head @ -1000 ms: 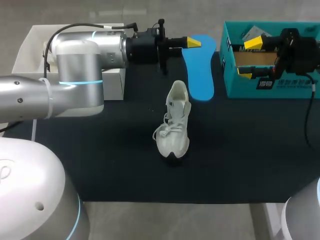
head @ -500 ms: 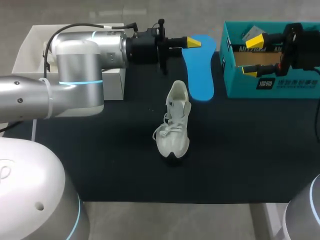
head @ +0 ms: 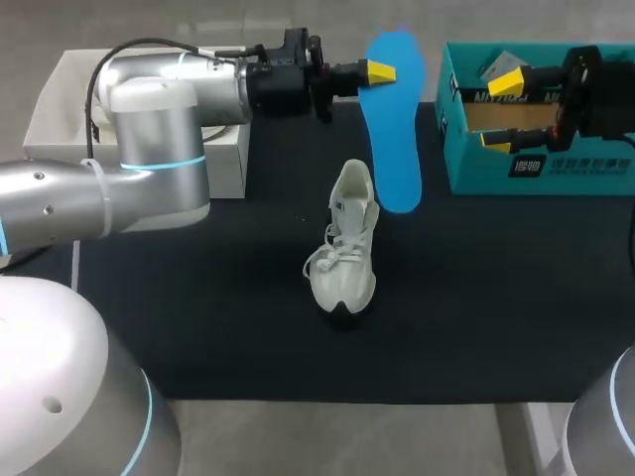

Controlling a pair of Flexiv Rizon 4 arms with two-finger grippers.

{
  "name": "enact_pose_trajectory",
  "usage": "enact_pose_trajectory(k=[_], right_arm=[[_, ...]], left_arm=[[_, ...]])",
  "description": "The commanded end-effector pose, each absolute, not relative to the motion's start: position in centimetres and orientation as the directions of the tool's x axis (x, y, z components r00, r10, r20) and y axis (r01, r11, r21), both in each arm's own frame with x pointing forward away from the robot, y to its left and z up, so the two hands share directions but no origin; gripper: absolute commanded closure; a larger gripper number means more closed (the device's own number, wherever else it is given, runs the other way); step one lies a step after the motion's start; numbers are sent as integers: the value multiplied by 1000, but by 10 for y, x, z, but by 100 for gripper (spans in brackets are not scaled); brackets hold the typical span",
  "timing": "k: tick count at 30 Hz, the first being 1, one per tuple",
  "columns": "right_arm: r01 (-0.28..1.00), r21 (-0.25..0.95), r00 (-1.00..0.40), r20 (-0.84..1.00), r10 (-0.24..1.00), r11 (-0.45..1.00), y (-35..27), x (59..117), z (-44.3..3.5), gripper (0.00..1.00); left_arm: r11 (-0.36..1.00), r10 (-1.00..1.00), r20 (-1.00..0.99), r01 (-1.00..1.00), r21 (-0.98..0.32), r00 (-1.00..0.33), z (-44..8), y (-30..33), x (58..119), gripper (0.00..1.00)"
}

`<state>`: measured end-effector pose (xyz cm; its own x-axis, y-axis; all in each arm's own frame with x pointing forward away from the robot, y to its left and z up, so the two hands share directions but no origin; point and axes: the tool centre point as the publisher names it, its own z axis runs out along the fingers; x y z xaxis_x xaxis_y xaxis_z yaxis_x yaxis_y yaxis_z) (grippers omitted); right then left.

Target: Take the shoe out of the shoebox, open the shoe tongue, remove and reinsert the insole, then place the shoe into the shoebox

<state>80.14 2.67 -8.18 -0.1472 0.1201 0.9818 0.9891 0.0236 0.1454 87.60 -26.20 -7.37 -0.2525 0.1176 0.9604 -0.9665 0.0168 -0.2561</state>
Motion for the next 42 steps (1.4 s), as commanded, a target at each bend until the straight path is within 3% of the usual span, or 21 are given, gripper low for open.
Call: enact_pose_trajectory(k=[1,10,19,32,35,37,42], right_arm=[[989,144,-146,982,122,22,28,801,-82,0],[989,144,-146,982,122,22,28,801,-82,0],[989,144,-146,982,122,22,28,801,-82,0],[989,144,-146,982,122,22,28,801,-82,0],[989,144,-146,982,122,22,28,801,-82,0],[989,144,-146,982,122,22,28,801,-82,0],[989,144,-146,982,122,22,28,801,-82,0]], left_arm=[[-152,85,226,-236,-960,-970,-62,-259,882,100],[-230,75,-63,45,-972,-995,-53,-255,882,100],[-283,26,-348,327,-902,-937,-52,-254,880,100],[-284,24,-356,335,-898,-934,-52,-254,880,100],[-249,101,-627,590,-768,-772,-47,-256,874,100],[-225,177,-804,772,-594,-568,-47,-260,869,100],[-219,188,-891,867,-447,-412,-45,-261,865,100]])
